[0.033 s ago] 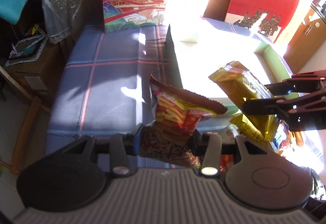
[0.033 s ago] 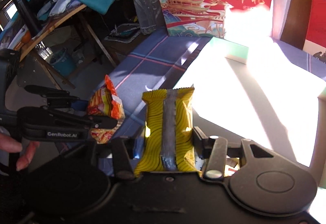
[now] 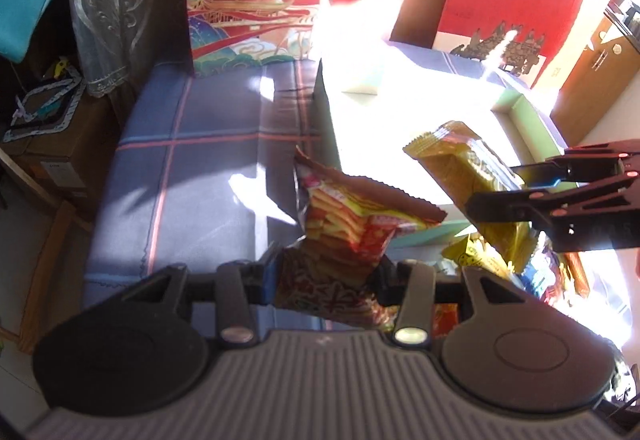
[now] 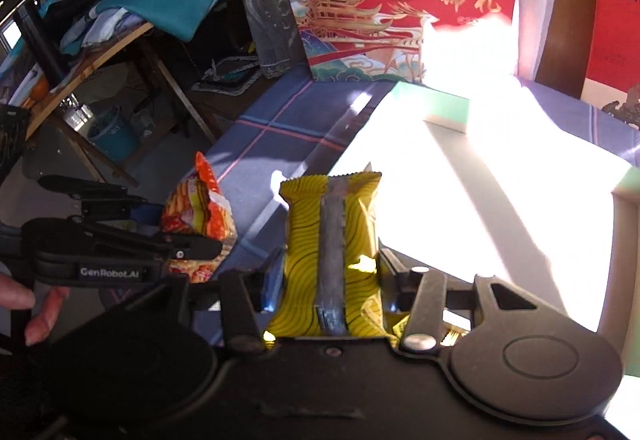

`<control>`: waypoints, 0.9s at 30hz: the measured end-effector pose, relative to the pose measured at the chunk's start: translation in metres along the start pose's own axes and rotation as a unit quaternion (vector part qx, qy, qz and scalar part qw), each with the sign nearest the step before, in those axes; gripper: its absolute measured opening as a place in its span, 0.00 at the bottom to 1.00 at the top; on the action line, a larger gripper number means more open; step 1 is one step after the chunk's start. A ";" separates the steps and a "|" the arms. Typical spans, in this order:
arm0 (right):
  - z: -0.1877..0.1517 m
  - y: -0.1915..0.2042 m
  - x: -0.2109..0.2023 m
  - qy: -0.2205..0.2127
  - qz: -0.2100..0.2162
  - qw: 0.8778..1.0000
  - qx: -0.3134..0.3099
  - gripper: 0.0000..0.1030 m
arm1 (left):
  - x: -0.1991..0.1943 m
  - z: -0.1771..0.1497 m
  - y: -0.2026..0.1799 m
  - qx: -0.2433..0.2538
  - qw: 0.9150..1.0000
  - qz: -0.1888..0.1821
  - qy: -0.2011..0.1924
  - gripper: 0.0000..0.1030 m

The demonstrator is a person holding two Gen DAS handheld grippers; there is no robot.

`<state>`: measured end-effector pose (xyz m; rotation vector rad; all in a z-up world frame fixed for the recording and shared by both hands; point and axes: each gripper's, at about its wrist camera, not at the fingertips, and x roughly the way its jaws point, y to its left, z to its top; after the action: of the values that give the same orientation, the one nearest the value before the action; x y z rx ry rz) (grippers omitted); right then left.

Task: Organize snacks
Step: 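Carry both packets into the green box and open both tools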

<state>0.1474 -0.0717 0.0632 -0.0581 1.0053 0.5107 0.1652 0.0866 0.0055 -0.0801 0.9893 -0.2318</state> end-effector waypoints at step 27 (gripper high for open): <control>0.072 -0.145 0.095 -0.010 -0.055 0.976 0.208 0.87 | 0.130 0.139 -0.042 -0.003 0.997 0.072 -0.028 0.98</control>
<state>0.3078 -0.1431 -0.0019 0.2638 1.0660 0.1916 0.3433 0.0103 -0.0172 -0.0205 0.9356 -0.0929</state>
